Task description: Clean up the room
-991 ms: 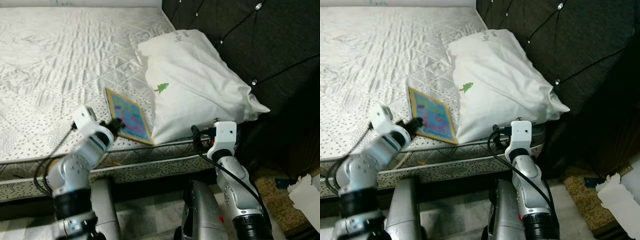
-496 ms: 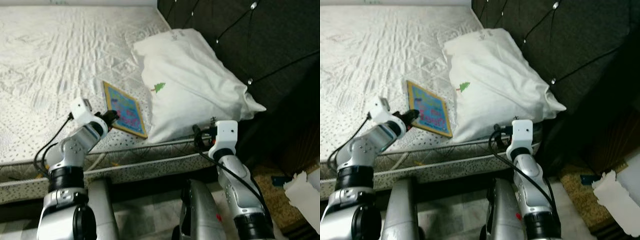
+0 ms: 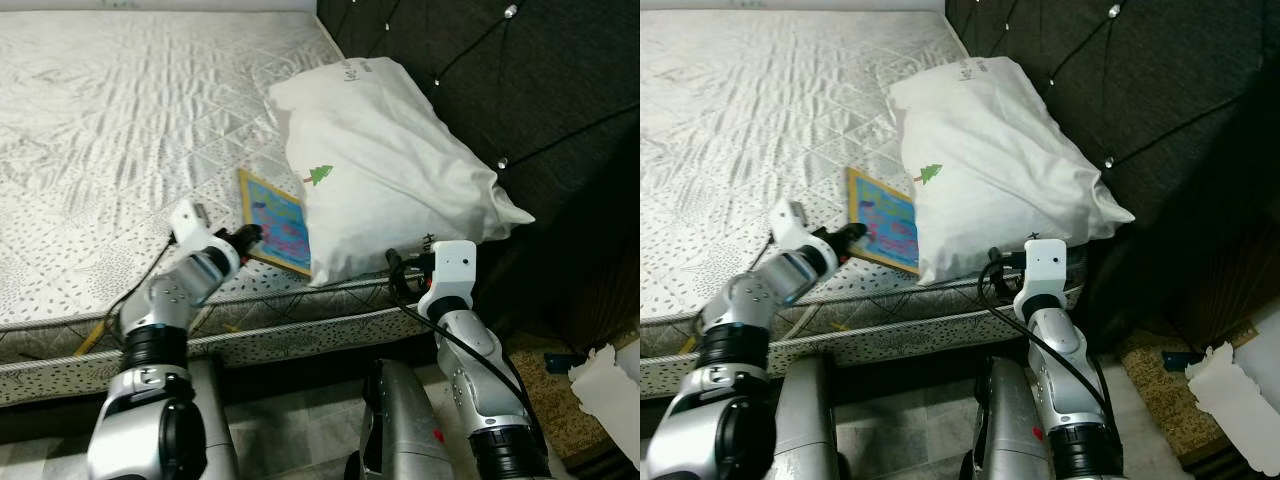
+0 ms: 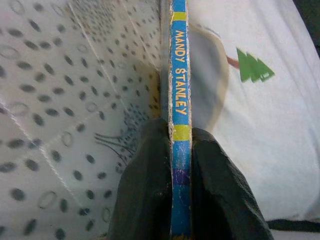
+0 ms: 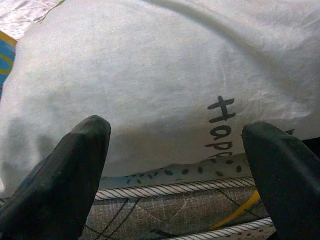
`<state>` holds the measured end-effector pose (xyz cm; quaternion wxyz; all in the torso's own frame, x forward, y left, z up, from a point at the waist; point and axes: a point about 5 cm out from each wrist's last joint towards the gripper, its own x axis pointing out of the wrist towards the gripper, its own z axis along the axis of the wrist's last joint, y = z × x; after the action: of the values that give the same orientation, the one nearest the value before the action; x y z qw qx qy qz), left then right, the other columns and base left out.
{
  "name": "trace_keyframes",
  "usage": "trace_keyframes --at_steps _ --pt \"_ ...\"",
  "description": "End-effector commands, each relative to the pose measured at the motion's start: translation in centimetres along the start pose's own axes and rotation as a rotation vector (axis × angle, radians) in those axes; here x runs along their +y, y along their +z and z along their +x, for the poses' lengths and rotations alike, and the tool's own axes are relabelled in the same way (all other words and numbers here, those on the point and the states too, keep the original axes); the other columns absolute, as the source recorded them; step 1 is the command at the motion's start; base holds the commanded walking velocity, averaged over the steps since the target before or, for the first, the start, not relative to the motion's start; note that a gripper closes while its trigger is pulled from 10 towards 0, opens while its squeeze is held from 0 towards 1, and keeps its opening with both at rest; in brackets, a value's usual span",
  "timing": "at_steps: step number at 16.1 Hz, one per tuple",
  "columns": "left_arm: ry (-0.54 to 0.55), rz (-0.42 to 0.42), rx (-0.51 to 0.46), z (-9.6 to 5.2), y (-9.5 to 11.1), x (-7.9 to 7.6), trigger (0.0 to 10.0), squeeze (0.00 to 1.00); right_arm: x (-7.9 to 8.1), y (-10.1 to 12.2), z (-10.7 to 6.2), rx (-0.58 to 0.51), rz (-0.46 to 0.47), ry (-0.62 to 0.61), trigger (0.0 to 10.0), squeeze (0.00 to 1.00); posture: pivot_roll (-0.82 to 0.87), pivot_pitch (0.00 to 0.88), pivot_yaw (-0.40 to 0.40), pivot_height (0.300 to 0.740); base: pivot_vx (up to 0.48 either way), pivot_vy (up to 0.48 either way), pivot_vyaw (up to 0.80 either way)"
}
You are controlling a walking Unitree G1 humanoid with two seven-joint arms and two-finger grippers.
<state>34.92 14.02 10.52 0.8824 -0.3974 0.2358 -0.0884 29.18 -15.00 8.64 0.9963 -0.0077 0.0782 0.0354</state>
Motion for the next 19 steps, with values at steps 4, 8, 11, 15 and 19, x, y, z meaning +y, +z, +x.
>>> trace_keyframes --at_steps 4,8,11,15,19 --pt "-0.056 0.018 0.033 0.5 -0.1 -1.1 10.0 0.00 0.0 0.1 0.1 -0.004 -0.003 -0.003 10.0 0.00 0.02 0.000 -0.091 0.505 0.000 0.000 0.00" --pt "-0.026 0.032 0.016 0.3 0.9 0.0 10.0 1.00 0.0 0.1 0.1 -0.004 -0.001 -0.004 10.0 0.00 0.02 0.000 -0.089 0.505 0.000 0.000 0.00" --pt "0.015 0.059 -0.005 0.2 1.5 1.0 10.0 1.00 0.0 0.0 0.1 -0.002 -0.001 -0.005 10.0 0.00 0.02 0.000 -0.088 0.505 0.000 0.000 0.00" --pt "0.045 0.063 -0.038 0.0 2.7 1.8 10.0 1.00 -0.1 0.1 0.2 -0.001 -0.004 -0.006 10.0 0.00 0.02 0.000 -0.090 0.505 0.000 0.000 0.00" --pt "0.079 0.094 -0.068 -0.2 3.8 2.6 10.0 1.00 -0.2 0.1 0.2 0.000 -0.007 -0.005 10.0 0.00 0.02 0.000 -0.092 0.505 0.000 0.000 0.00"
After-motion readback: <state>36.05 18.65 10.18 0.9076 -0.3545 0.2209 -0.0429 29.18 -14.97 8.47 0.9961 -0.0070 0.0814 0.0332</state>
